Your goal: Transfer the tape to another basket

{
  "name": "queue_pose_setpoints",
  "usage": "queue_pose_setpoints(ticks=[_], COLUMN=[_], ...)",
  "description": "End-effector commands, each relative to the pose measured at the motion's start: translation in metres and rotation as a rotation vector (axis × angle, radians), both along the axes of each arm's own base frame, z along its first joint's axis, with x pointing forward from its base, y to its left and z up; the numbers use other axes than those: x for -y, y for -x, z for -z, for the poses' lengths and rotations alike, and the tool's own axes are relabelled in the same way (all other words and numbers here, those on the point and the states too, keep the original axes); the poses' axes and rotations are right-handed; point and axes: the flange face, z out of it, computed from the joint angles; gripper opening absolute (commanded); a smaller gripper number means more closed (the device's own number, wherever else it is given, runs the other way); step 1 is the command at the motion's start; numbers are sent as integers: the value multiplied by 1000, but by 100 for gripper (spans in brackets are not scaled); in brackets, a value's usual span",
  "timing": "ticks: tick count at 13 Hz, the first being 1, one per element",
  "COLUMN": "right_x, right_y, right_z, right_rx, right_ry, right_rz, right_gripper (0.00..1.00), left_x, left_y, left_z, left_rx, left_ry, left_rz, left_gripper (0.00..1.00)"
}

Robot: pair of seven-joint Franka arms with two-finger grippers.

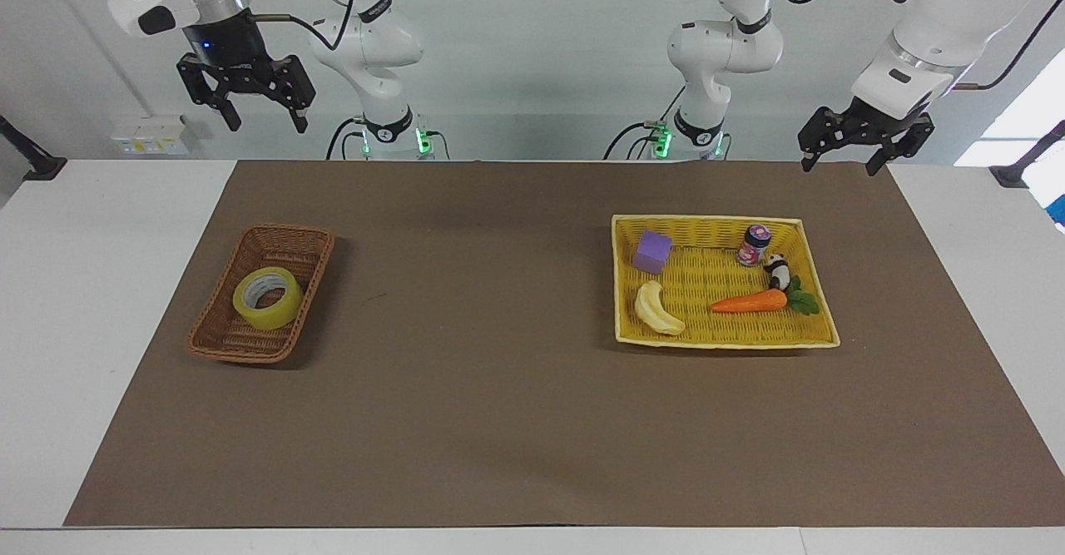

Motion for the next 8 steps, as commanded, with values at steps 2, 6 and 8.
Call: queue_pose_setpoints(ticks=[2, 6, 8], right_x=[-1, 1, 1], right_y=[10, 12, 11], right_z=[1, 0, 1], right_rx=[-7, -11, -13], right_ry=[18, 17, 16], right_rz=[-2, -2, -4], right_gripper=[100, 100, 100], left_x=[0, 0, 0], left_y=[0, 0, 1], left_z=[-6, -6, -7], left_rx=[1, 1, 3], left_ry=[4, 4, 4], left_rz=[-2, -2, -2], left_gripper=[100, 100, 100])
